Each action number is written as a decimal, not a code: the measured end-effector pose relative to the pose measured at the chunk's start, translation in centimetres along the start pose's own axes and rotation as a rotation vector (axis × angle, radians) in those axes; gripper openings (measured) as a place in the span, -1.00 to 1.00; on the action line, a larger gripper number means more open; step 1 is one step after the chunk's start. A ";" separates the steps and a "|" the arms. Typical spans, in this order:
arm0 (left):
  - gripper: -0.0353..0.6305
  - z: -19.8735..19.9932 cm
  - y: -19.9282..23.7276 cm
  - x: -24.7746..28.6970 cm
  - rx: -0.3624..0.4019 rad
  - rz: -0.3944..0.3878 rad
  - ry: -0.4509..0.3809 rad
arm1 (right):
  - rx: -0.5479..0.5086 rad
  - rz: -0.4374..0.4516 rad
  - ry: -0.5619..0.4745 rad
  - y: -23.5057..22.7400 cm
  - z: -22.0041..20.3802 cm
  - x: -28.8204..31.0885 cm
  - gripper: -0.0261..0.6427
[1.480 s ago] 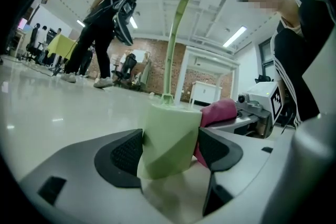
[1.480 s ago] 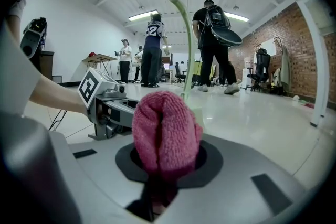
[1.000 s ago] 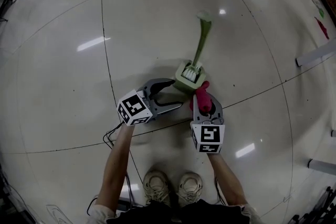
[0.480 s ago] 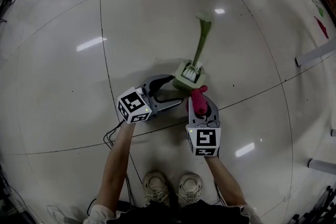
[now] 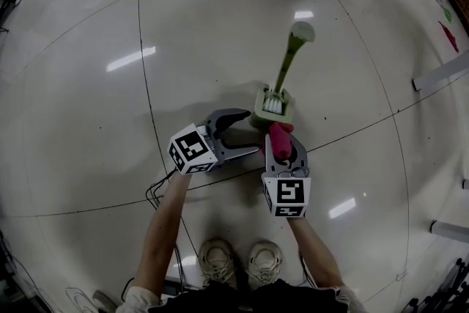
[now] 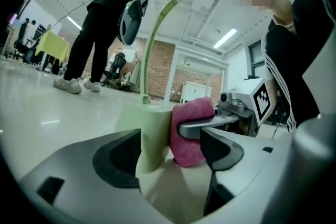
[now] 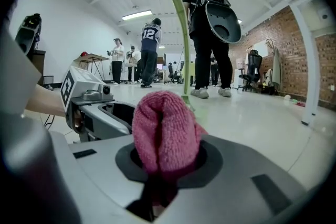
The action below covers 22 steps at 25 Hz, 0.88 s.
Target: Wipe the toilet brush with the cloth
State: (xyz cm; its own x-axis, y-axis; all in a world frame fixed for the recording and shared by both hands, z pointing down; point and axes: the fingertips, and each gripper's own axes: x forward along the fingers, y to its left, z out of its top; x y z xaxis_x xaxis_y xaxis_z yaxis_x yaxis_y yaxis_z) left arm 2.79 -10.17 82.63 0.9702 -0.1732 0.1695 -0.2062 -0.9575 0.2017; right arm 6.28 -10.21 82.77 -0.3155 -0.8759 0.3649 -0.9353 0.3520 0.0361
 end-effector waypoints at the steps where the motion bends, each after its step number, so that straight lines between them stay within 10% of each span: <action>1: 0.10 0.4 0.6 -0.5 -0.003 0.020 -0.022 | 0.002 0.000 -0.001 0.0 0.0 0.0 -0.72; 5: 0.10 2.9 3.6 -1.8 0.023 0.075 -0.093 | 0.000 0.005 -0.002 0.0 0.0 0.0 -0.72; 13: 0.10 3.9 5.0 1.4 0.229 -0.086 0.090 | 0.014 0.029 0.000 -0.1 0.0 -0.1 -0.72; 22: 0.12 3.1 4.5 3.6 0.231 -0.176 0.110 | 0.033 0.041 0.000 -0.4 -0.5 0.4 -0.72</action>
State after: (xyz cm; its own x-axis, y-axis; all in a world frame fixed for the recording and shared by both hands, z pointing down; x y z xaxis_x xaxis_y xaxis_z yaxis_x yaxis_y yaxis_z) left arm 5.69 -15.83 81.18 0.9662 0.0139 0.2575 0.0103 -0.9998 0.0153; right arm 6.60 -10.54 83.35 -0.3540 -0.8610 0.3651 -0.9262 0.3768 -0.0095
